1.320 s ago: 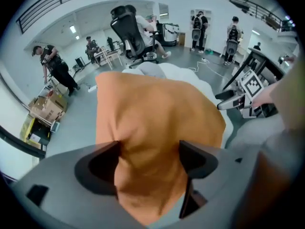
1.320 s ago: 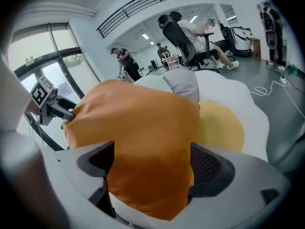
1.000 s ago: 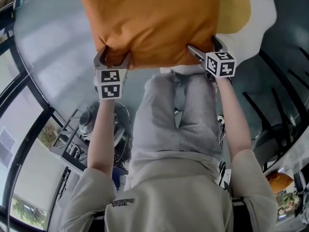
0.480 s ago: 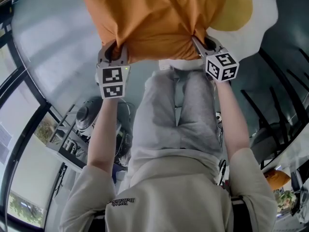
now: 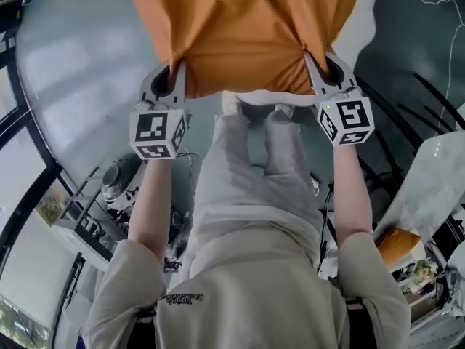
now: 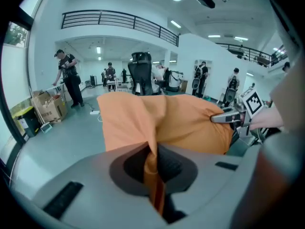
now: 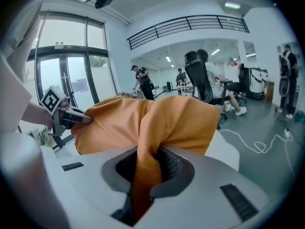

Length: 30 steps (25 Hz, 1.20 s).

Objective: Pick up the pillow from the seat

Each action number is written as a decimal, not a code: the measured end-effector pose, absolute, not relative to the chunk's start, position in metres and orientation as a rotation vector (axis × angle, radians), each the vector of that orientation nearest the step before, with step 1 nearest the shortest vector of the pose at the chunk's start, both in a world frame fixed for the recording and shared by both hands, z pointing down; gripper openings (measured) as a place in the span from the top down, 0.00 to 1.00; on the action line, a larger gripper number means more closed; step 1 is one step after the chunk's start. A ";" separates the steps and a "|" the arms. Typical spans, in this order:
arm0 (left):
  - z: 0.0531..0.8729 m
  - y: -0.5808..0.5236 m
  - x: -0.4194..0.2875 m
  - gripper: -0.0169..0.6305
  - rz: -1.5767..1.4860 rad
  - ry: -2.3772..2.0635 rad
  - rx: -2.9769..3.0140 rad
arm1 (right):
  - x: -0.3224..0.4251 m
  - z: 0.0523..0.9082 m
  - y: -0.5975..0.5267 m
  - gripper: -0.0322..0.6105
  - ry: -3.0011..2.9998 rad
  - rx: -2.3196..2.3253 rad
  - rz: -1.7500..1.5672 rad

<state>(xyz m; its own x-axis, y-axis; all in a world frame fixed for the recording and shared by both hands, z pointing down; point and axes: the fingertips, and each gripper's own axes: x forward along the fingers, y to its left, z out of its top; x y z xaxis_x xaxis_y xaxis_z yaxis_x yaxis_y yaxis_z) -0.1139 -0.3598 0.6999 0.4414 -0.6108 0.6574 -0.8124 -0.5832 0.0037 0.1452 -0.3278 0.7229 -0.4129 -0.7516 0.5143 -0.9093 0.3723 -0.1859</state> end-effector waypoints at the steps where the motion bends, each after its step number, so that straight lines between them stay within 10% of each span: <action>1: 0.674 -0.363 -0.109 0.95 0.858 -1.226 2.410 | 0.150 0.694 -0.330 0.87 -2.296 1.478 0.593; 17: 0.273 -0.339 -0.090 0.95 0.286 -1.408 2.823 | 0.172 0.251 -0.288 0.83 -2.347 1.772 -0.174; 30: 0.117 -0.248 -0.137 0.95 -0.144 -1.517 3.084 | 0.128 0.091 -0.185 0.79 -2.398 1.889 -0.677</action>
